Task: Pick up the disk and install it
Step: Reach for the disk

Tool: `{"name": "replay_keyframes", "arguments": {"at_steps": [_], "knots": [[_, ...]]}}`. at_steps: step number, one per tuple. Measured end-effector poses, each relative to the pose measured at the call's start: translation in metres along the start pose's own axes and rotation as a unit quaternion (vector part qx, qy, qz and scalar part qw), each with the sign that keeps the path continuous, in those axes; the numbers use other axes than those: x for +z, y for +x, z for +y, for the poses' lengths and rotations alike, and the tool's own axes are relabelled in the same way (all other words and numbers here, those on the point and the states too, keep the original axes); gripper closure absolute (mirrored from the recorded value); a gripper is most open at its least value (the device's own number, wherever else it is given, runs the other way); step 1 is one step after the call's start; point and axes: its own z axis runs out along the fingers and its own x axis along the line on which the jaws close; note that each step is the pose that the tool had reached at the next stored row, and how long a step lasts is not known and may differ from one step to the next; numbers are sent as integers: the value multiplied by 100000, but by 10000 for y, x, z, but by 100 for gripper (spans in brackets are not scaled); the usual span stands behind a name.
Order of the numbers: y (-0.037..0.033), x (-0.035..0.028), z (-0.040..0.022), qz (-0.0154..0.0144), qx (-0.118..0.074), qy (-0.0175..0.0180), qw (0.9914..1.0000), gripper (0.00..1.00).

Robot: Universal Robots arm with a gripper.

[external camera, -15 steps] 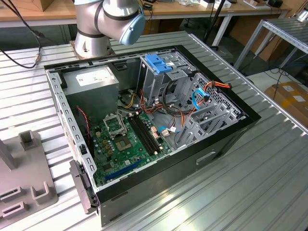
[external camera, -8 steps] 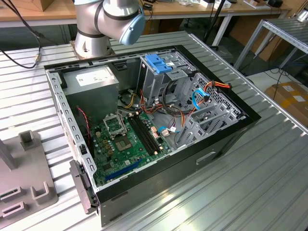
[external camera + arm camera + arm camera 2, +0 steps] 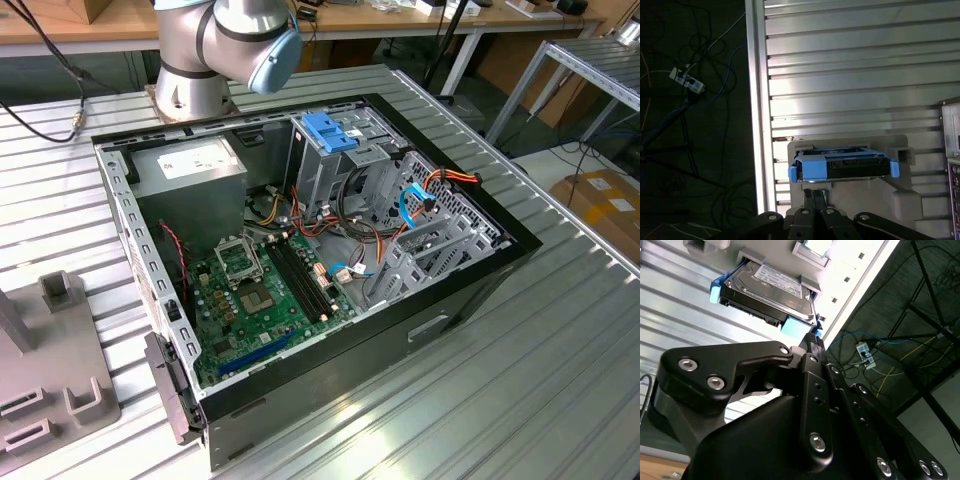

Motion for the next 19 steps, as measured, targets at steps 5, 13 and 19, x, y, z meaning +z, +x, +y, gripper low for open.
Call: {"name": "replay_keyframes", "arguments": {"at_steps": [5,13,19], "knots": [[-26,53,30,-5,-1,-3,100000,89],[-25,55,37,-3,-1,-2,100000,89],[-29,93,41,1,-1,0,100000,89]]}}
